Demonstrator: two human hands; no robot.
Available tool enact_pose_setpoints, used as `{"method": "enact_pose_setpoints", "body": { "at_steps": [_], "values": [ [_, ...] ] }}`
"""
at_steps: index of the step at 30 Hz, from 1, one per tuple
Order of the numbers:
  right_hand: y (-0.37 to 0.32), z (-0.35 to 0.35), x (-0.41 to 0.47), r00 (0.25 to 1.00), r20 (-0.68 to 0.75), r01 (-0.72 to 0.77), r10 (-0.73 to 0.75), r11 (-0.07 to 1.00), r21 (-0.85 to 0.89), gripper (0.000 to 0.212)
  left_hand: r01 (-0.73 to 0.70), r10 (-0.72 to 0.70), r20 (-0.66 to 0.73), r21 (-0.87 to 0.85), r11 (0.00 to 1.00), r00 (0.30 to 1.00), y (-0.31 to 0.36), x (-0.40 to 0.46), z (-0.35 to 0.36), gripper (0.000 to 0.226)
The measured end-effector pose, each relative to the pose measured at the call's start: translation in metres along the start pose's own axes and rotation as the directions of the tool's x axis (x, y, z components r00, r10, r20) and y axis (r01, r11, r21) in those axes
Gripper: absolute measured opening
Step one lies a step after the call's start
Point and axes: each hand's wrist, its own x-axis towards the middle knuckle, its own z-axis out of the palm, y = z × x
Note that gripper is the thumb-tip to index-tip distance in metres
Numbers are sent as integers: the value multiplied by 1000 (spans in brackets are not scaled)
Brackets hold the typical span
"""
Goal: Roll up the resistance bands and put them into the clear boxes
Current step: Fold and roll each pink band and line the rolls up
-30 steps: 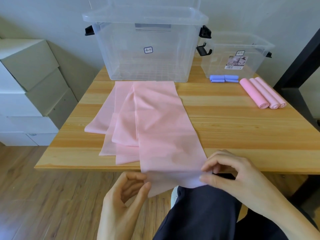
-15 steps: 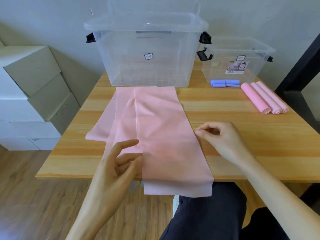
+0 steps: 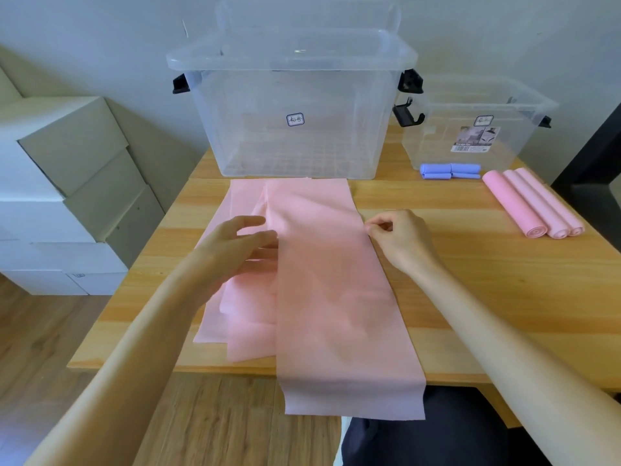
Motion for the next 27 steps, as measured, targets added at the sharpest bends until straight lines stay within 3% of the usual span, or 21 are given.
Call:
{"method": "enact_pose_setpoints", "body": {
  "at_steps": [5, 9, 13, 16, 20, 23, 27],
  "values": [
    [-7, 5, 13, 999, -15, -35, 35, 999, 2, 8, 7, -7, 17, -29, 1000, 1000, 5, 18, -2, 56],
    [-9, 6, 17, 998, -3, -58, 59, 997, 49, 20, 40, -41, 35, 17, 999, 999, -1, 16, 0, 66],
    [-9, 0, 15, 998, -6, -63, 67, 969, 237, 16, 0, 0, 24, -17, 1000, 1000, -2, 14, -6, 66],
    [-8, -9, 11, 997, 19, -78, 76, 921, 381, 14, -3, 11, 115, -69, 998, 993, 0, 11, -4, 62],
    [-8, -12, 7, 983, 124, -182, 138, 853, 490, 15, 63, -44, 75, -270, 961, 996, 1, 30, 5, 56],
    [-9, -9, 3, 955, 215, -296, 204, 707, 642, 10, 102, -76, 85, -368, 924, 993, 4, 41, 13, 61],
    [-17, -14, -2, 872, 401, -479, 280, 327, 815, 10, 59, -82, -47, -363, 930, 996, 3, 40, 18, 80]
  ]
}}
